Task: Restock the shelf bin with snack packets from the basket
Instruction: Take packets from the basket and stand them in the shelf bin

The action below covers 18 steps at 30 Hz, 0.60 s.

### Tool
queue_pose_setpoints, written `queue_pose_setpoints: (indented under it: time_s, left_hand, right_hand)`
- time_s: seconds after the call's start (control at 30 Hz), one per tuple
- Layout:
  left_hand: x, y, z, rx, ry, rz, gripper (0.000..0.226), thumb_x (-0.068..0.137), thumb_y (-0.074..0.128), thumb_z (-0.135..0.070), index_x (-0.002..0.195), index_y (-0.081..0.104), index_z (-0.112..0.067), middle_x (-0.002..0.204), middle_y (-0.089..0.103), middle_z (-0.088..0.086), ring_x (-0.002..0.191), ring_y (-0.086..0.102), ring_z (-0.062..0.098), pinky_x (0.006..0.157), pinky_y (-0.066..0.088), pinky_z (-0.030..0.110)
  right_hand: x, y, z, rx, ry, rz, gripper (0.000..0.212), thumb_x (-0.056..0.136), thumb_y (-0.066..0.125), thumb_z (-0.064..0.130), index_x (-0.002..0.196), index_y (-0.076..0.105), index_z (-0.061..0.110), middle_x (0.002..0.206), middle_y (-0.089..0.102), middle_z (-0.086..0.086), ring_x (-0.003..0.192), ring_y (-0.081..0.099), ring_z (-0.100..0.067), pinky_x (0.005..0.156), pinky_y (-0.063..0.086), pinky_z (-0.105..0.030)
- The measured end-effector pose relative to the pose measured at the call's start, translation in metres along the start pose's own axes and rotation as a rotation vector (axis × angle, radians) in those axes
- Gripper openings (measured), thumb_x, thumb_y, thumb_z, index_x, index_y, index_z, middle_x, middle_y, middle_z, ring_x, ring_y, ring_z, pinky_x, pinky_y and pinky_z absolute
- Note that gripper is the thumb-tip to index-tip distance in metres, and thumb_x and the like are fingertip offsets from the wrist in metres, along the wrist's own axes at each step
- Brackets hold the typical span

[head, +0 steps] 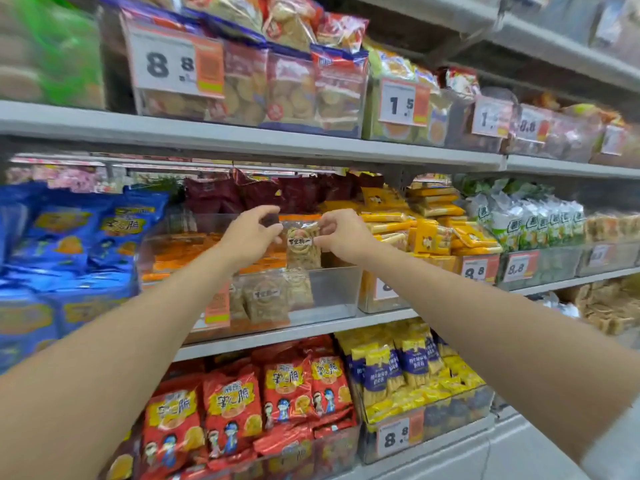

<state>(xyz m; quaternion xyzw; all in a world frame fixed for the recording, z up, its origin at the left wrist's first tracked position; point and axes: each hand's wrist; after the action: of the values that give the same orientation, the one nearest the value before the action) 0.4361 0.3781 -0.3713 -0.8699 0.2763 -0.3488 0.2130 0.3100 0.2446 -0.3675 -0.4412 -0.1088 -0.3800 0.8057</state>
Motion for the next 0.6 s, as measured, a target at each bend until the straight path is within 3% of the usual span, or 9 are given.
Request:
queue_pose_setpoints:
  time_s: [0.13,0.2,0.23,0.33,0.5,0.6]
  left_hand:
    - [0.006,-0.001,0.021,0.110,-0.032,0.096,0.018,0.093,0.062,-0.025,0.098,0.076,-0.014,0.103,0.072,0.002,0.099,0.064,0.018,0.089,0.049,0.032]
    - [0.006,0.002,0.024,0.157,-0.036,0.149,0.015,0.092,0.065,-0.022,0.096,0.077,-0.014,0.106,0.071,0.001,0.101,0.063,0.016,0.089,0.048,0.030]
    - [0.006,0.004,0.024,0.176,-0.043,0.171,0.015,0.091,0.066,-0.022,0.098,0.077,-0.015,0.107,0.071,0.000,0.101,0.063,0.015,0.090,0.049,0.031]
    - [0.008,0.008,0.024,0.188,-0.038,0.169,0.014,0.092,0.065,-0.022,0.097,0.077,-0.017,0.108,0.071,0.000,0.100,0.062,0.014,0.086,0.046,0.028]
    - [0.008,0.009,0.025,0.196,-0.072,0.239,0.030,0.099,0.051,-0.036,0.091,0.076,-0.021,0.081,0.062,0.008,0.054,0.049,0.013,0.056,0.042,0.023]
    - [0.007,0.009,0.028,0.201,-0.056,0.223,0.033,0.099,0.048,-0.038,0.086,0.074,-0.024,0.094,0.069,0.003,0.075,0.061,0.022,0.080,0.054,0.033]
  right_hand:
    - [0.014,0.023,-0.022,-0.076,0.076,0.162,0.012,0.077,0.077,0.003,0.086,0.071,-0.004,0.079,0.065,-0.014,0.077,0.055,-0.016,0.074,0.051,-0.036]
    - [0.017,0.025,-0.026,-0.079,0.127,0.245,0.011,0.079,0.077,0.005,0.087,0.073,-0.002,0.079,0.062,-0.009,0.077,0.057,-0.017,0.073,0.054,-0.035]
    - [0.018,0.025,-0.025,-0.100,0.152,0.296,0.013,0.081,0.075,0.008,0.091,0.073,0.000,0.079,0.062,-0.007,0.076,0.059,-0.017,0.069,0.056,-0.029]
    - [0.017,0.020,-0.020,-0.143,0.242,0.442,0.024,0.089,0.068,0.009,0.111,0.067,0.003,0.076,0.058,0.001,0.063,0.055,-0.008,0.042,0.042,-0.010]
    - [0.020,0.024,-0.021,-0.017,0.386,0.460,0.030,0.088,0.064,-0.001,0.118,0.061,-0.005,0.082,0.063,-0.006,0.065,0.062,-0.012,0.046,0.049,-0.016]
    - [0.019,0.023,-0.018,-0.057,0.373,0.428,0.027,0.088,0.064,0.001,0.114,0.062,-0.004,0.081,0.063,-0.007,0.063,0.062,-0.013,0.045,0.049,-0.017]
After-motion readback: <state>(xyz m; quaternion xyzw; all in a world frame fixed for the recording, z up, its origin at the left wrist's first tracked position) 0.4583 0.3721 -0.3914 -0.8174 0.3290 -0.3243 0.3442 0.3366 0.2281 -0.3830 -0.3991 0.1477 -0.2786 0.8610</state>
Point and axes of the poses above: each hand's wrist, its own x-axis towards the middle knuckle, its own y-axis out of the palm, z = x × y
